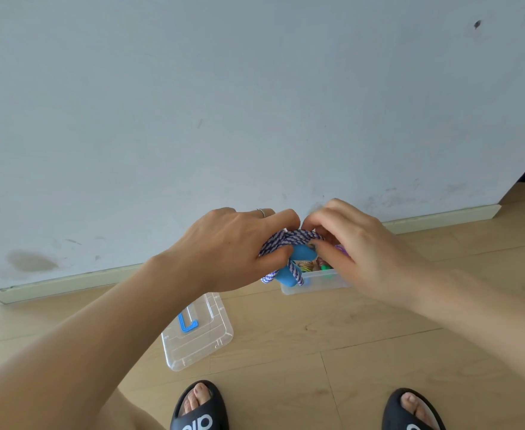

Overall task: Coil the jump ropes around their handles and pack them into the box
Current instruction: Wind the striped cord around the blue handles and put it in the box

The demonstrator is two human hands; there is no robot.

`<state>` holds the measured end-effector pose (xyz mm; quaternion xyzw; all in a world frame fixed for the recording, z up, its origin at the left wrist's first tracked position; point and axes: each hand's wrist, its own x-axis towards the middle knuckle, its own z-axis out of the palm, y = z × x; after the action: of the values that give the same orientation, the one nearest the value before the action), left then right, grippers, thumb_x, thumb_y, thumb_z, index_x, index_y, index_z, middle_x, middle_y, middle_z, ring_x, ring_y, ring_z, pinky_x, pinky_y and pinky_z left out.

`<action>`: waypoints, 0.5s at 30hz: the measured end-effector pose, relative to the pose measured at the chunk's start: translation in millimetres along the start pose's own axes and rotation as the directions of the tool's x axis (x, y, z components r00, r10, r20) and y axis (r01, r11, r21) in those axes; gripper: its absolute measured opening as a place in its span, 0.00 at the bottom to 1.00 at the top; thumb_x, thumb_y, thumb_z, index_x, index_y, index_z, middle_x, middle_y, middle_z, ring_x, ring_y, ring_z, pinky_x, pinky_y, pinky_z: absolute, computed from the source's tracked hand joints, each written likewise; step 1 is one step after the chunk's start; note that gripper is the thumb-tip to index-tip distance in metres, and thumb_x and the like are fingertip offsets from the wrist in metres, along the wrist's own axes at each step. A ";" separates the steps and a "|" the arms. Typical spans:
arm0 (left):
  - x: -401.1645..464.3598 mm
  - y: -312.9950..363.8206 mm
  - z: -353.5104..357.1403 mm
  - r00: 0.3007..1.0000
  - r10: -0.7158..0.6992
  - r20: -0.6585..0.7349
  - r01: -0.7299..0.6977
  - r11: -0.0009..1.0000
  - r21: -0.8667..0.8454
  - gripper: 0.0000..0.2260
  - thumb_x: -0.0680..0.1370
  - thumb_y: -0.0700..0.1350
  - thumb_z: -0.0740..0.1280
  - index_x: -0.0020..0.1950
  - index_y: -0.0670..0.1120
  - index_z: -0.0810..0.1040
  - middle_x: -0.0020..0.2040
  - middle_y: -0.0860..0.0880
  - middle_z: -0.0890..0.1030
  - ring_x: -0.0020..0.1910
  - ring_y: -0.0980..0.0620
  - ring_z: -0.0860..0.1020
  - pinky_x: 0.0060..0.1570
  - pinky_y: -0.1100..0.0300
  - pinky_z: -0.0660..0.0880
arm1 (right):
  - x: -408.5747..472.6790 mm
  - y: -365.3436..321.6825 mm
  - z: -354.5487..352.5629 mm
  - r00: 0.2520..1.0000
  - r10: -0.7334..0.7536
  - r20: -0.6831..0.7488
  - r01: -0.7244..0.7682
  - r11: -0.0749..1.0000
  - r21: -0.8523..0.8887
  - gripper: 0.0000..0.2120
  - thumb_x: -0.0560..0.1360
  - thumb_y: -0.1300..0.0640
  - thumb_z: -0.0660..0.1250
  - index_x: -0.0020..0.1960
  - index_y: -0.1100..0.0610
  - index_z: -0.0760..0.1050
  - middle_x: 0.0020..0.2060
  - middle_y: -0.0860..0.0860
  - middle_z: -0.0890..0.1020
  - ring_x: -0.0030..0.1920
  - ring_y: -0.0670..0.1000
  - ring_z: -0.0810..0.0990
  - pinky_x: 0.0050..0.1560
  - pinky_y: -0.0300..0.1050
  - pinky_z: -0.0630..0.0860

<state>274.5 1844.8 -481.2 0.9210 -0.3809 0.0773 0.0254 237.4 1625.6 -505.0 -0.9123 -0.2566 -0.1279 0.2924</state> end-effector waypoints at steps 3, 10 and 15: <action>2.0 1.1 1.8 1.000 -0.003 -0.011 0.004 1.000 0.011 0.11 0.80 0.60 0.53 0.60 0.60 0.66 0.49 0.57 0.79 0.35 0.48 0.76 0.39 0.54 0.73 | 0.7 1.5 -4.1 0.998 0.041 0.038 -0.042 0.999 0.028 0.08 0.79 0.64 0.62 0.54 0.54 0.74 0.46 0.44 0.71 0.45 0.48 0.75 0.44 0.46 0.75; 9.9 10.7 -1.0 0.998 -0.052 -0.021 0.051 0.998 -0.044 0.09 0.79 0.58 0.53 0.57 0.59 0.64 0.47 0.55 0.78 0.36 0.46 0.75 0.38 0.54 0.72 | 7.5 -4.9 -12.1 1.000 0.004 -0.024 -0.007 0.994 -0.111 0.07 0.77 0.67 0.61 0.51 0.58 0.73 0.45 0.47 0.70 0.36 0.52 0.77 0.36 0.48 0.71; 12.9 19.4 -1.3 0.992 -0.117 -0.047 0.110 0.987 -0.119 0.10 0.80 0.61 0.54 0.58 0.61 0.66 0.45 0.55 0.77 0.38 0.47 0.76 0.37 0.54 0.72 | 8.2 -12.4 -10.6 0.997 -0.058 -0.044 0.038 0.932 -0.360 0.12 0.68 0.74 0.65 0.48 0.62 0.74 0.43 0.54 0.72 0.32 0.54 0.69 0.27 0.51 0.70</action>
<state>269.7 1822.2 -478.1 0.9358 -0.3309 0.0781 0.0937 236.7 1631.1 -487.6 -0.9400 -0.2433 -0.2043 0.1246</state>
